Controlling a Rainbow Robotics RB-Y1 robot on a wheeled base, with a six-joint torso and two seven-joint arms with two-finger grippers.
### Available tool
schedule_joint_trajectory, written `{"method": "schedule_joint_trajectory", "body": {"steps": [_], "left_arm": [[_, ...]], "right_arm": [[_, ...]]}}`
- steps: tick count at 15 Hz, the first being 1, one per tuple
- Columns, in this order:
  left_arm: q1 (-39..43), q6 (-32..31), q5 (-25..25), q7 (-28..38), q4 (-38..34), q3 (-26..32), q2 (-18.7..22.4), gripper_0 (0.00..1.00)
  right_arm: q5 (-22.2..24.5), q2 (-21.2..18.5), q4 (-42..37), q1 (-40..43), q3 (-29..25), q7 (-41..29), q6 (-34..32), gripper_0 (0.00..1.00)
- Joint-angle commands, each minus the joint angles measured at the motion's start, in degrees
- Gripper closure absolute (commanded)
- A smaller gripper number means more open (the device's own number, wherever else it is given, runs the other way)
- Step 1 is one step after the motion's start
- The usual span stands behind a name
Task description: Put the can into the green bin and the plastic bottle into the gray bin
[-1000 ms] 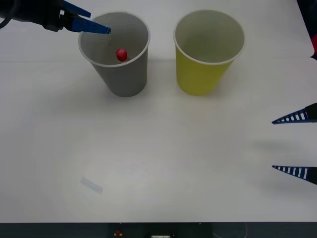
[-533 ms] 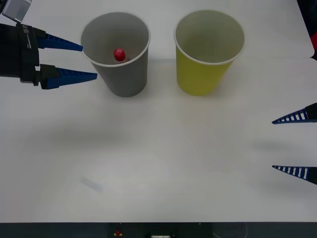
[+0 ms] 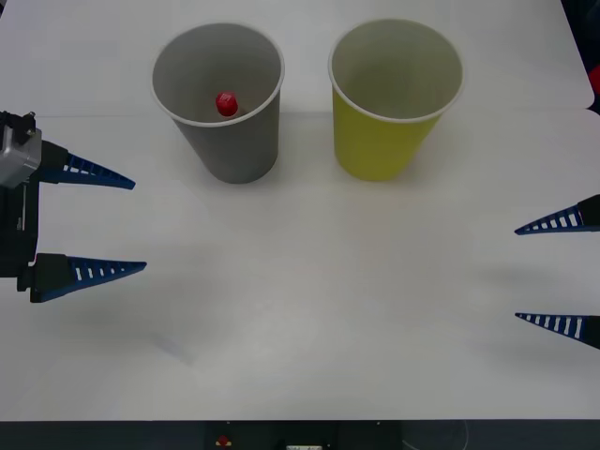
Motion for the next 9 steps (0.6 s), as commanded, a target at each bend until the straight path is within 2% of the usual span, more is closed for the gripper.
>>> {"method": "schedule_joint_trajectory", "body": {"steps": [1,5,7,9], "left_arm": [[4.4,-2.14,-0.44,-7.51,-0.4,0.97,-1.81,0.0],[9.06,-2.41,-2.99,-17.0,-0.84,1.05,-5.58,0.0],[9.67,-6.36,-4.66,-18.67,-0.84,2.55,-9.28,0.0],[9.67,-10.58,-8.62,-19.55,-2.77,5.1,-12.09,0.0]], "right_arm": [[0.0,0.0,0.0,0.0,0.0,0.0,0.0,0.0],[0.0,0.0,0.0,0.0,0.0,0.0,0.0,0.0],[0.0,0.0,0.0,0.0,0.0,0.0,0.0,0.0],[0.0,0.0,0.0,0.0,0.0,0.0,0.0,0.0]]}}
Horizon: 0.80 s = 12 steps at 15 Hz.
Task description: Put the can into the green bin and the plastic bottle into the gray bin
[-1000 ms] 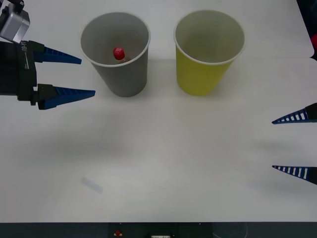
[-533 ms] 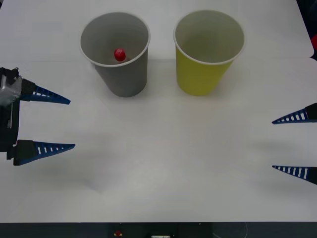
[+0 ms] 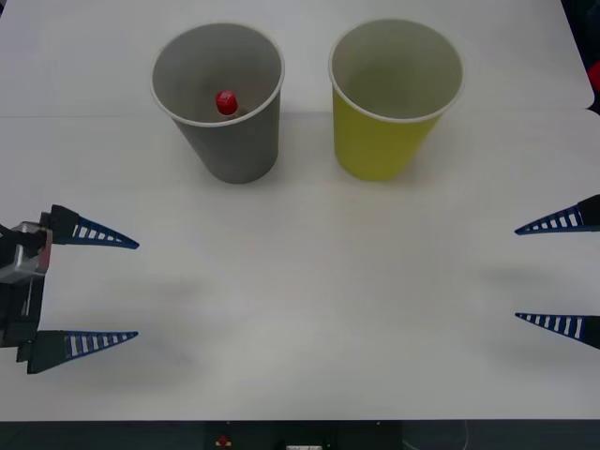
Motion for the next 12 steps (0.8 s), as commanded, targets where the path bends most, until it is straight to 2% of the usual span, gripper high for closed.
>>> {"method": "schedule_joint_trajectory", "body": {"steps": [1,7,12], "left_arm": [[0.12,-4.41,-4.58,-1.02,-2.17,2.4,-2.72,0.0],[1.53,-4.32,-8.1,-3.31,-2.96,2.4,-4.13,0.0],[1.53,-4.32,-7.57,-3.4,-3.14,2.75,-4.13,0.0]], "right_arm": [[0.0,0.0,0.0,0.0,0.0,0.0,0.0,0.0],[0.0,0.0,0.0,0.0,0.0,0.0,0.0,0.0],[0.0,0.0,0.0,0.0,0.0,0.0,0.0,0.0]]}}
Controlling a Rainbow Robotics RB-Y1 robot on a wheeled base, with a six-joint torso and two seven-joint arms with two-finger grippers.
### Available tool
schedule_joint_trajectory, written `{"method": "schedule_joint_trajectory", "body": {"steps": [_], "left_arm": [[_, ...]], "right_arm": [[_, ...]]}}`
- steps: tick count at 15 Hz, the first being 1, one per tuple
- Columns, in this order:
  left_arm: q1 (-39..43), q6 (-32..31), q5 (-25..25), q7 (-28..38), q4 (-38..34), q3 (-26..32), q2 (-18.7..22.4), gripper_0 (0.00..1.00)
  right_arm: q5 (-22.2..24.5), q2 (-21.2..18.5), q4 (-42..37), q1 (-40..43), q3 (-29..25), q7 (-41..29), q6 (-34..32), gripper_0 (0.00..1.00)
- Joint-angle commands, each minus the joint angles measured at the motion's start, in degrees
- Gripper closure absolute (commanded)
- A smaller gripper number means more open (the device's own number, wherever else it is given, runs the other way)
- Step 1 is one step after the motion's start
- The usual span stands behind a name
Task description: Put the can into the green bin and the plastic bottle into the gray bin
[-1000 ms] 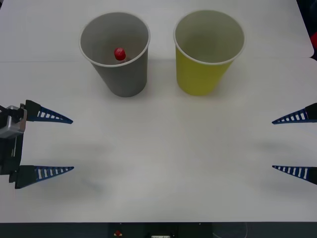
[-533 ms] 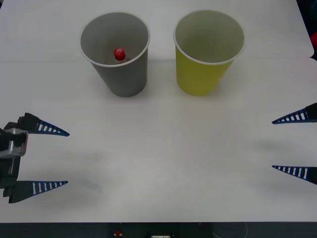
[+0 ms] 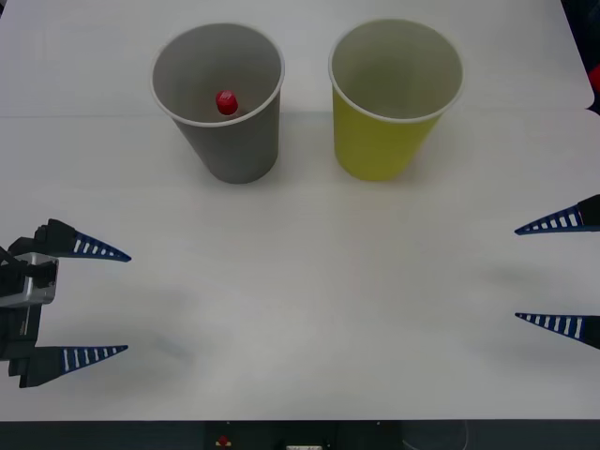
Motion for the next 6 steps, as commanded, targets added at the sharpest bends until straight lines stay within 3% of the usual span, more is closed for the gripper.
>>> {"method": "schedule_joint_trajectory", "body": {"steps": [1,6], "left_arm": [[0.0,0.03,0.22,-0.06,-0.7,0.76,-0.02,0.0],[0.0,0.03,0.13,-0.06,-0.96,0.93,0.07,0.0]], "right_arm": [[0.0,0.0,0.0,0.0,0.0,0.0,0.0,0.0],[0.0,0.0,0.0,0.0,0.0,0.0,0.0,0.0]]}}
